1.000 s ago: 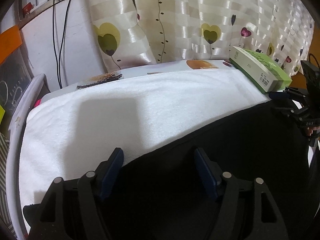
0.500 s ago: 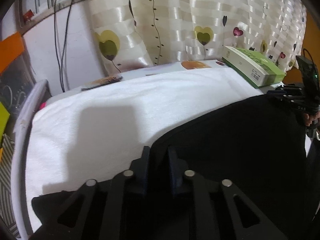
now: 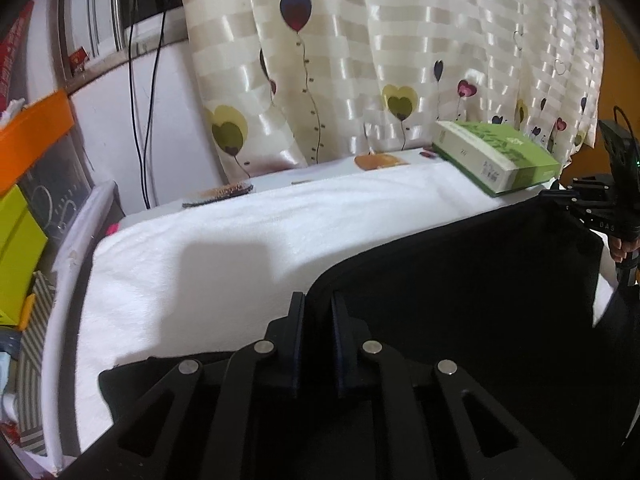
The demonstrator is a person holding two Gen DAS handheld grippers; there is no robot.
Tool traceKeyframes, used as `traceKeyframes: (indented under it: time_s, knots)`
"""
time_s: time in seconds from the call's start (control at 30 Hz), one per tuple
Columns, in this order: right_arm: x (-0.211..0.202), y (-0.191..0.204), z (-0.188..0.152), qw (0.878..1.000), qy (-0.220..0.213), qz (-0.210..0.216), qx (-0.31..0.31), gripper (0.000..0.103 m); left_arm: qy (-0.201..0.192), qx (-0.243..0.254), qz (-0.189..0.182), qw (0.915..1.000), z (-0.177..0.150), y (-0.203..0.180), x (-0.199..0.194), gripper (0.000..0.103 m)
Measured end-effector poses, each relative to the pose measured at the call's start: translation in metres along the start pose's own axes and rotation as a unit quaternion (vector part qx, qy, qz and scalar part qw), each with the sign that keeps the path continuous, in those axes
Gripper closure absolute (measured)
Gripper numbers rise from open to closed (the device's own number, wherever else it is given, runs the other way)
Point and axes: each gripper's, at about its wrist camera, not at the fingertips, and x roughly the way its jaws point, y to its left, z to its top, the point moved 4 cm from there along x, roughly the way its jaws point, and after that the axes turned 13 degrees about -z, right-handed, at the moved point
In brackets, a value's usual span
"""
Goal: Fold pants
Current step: 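Lift the held pants edge with both grippers and fold it over the pants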
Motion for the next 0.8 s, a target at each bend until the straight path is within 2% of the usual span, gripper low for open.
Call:
traceKeyframes:
  time_s: [0.4, 0.8]
  knots:
    - [-0.087, 0.016, -0.019, 0.999, -0.033, -0.011, 0.014, 0.099, -0.041, 0.024, 0.001, 0.9989, -0.015, -0.046, -0.070, 0.090]
    - [-0.162, 0.044, -0.054, 0.998, -0.060, -0.017, 0.019, 0.099, -0.067, 0.014, -0.001, 0.9977, -0.062, -0.090, -0.125, 0.090]
